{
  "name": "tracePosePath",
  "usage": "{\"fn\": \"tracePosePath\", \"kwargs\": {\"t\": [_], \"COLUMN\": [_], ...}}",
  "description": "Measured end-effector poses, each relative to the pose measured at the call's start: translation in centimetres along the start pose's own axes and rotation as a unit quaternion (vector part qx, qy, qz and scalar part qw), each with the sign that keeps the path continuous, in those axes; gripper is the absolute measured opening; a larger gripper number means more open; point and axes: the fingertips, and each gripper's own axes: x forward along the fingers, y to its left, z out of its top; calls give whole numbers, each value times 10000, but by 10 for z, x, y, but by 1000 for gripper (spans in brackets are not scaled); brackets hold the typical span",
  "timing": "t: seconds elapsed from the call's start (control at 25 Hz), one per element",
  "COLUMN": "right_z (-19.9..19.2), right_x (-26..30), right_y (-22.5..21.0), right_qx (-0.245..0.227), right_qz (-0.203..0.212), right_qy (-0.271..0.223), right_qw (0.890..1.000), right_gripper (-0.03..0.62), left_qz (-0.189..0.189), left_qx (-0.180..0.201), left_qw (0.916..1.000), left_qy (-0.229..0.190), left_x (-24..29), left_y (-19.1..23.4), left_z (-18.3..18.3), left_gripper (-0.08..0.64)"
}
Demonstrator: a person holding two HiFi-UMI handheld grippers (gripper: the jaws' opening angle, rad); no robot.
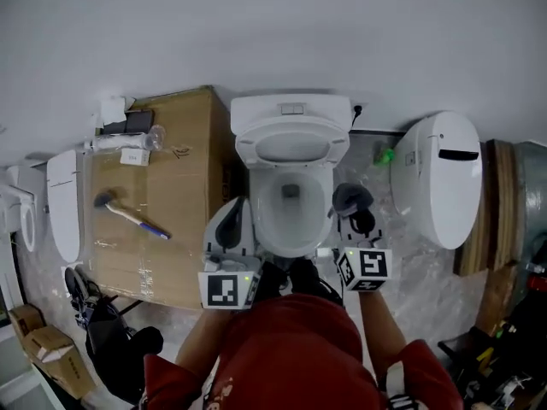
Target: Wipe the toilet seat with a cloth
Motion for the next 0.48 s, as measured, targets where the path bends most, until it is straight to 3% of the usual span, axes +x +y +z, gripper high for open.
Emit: {"fn": "tracePosePath", "kwargs": {"t": [0.28,0.48], "right_z": [130,175], "right_x": [-52,-69], "right_y": [14,12], "right_qx": [37,-142], "right_qz": [18,-52], "right_qy": [-1442,-2031], "right_qw": [9895,9791], "right_gripper": [75,75], "left_qz": [341,511], "left_qx": [264,591], "left_qw": [9965,9920], "left_qy": [-718,-989], "left_x": [-42,-53], "left_y": [22,37], "left_z": [98,119], "left_gripper": [12,12]}}
